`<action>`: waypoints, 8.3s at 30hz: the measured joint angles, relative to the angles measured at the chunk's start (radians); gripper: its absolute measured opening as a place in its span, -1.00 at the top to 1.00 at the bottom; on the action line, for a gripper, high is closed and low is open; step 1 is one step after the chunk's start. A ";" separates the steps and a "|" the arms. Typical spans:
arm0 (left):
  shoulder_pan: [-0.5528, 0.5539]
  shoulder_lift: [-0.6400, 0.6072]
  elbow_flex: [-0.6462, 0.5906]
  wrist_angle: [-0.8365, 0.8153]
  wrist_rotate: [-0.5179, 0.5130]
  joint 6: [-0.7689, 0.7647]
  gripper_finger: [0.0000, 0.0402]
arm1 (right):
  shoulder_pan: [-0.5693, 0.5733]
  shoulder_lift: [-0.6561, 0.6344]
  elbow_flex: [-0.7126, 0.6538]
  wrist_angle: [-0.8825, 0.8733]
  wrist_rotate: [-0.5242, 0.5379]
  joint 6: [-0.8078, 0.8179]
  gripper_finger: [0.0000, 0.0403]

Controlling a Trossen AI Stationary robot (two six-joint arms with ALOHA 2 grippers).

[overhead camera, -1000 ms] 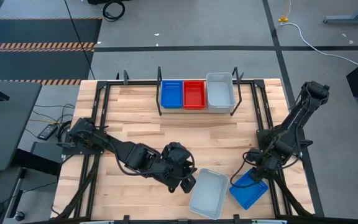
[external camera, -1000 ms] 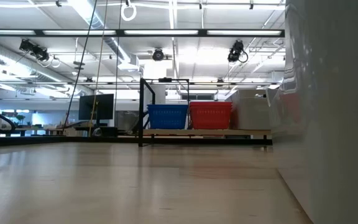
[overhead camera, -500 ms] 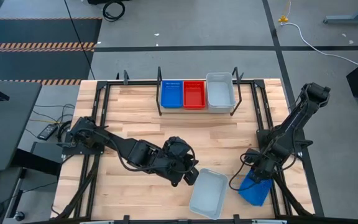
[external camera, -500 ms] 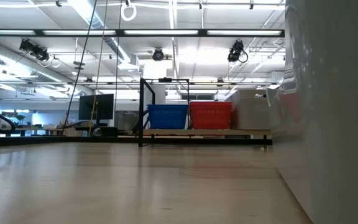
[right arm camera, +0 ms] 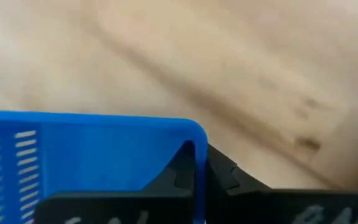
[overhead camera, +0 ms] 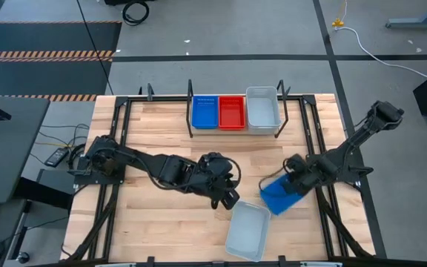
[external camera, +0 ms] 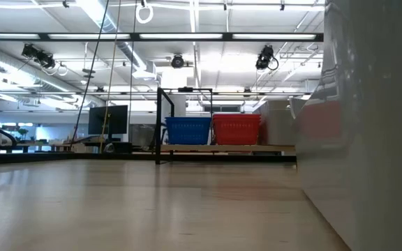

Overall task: Stack baskets on shelf by color
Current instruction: Stack the blue bin on the blue bin on the shelf, then stack the gray bin on the gray bin on the shelf

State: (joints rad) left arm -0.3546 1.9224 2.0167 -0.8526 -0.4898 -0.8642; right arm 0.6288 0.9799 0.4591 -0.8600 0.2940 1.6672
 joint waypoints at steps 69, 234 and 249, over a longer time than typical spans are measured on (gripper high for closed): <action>0.344 0.205 -0.373 0.146 0.442 -0.538 -0.11 | -0.616 -0.175 0.003 0.440 -0.422 -0.458 -0.08; -0.162 0.250 0.267 -0.009 0.397 0.580 0.19 | -0.263 -0.217 0.489 0.426 -0.271 -0.802 0.00; -0.208 0.421 0.267 -0.016 0.541 0.650 0.02 | -0.263 -0.192 0.652 0.337 -0.104 -0.724 0.00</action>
State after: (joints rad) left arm -0.5626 2.3437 2.2837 -0.8690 0.0510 -0.2145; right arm 0.3656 0.7881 1.1110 -0.5233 0.1895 0.9430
